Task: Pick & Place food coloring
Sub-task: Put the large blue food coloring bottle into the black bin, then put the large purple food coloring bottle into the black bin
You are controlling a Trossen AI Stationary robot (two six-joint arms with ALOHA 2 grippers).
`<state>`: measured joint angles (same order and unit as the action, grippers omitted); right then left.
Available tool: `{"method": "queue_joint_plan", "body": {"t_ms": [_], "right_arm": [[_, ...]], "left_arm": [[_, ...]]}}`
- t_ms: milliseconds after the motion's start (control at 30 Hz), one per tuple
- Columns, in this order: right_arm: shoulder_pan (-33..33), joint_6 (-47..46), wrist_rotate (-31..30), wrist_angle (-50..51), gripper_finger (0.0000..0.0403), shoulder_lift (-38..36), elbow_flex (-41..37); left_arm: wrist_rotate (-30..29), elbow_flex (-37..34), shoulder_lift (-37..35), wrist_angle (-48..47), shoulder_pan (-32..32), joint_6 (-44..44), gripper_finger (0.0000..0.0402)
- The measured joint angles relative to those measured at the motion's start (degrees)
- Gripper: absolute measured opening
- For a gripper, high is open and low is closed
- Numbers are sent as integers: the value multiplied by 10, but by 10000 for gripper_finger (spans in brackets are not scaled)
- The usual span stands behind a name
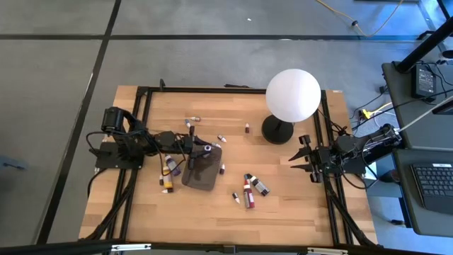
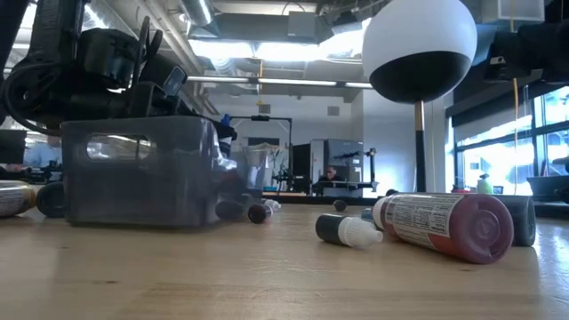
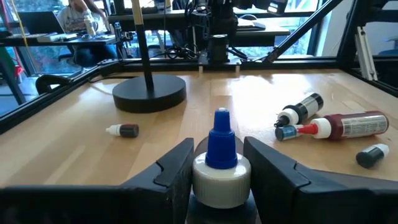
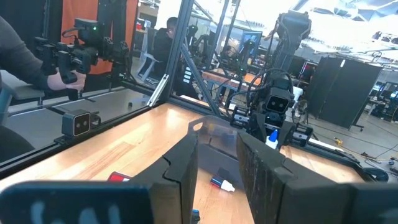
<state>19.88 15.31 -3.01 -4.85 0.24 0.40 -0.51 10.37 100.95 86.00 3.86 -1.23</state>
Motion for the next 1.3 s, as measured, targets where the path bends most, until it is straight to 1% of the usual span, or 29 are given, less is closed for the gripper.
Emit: {"method": "queue_joint_plan", "body": {"t_ms": [633,867,1033,1300], "right_arm": [[0,0,0,0,114,0,0],[0,0,0,0,114,0,0],[0,0,0,0,114,0,0],[0,0,0,0,114,0,0]], "left_arm": [[1,0,-1,0,0,11,159],[0,-8,-22,-14,0,29,155],[2,-19,-28,-20,0,59,159],[2,-22,-51,-32,0,63,155]]}}
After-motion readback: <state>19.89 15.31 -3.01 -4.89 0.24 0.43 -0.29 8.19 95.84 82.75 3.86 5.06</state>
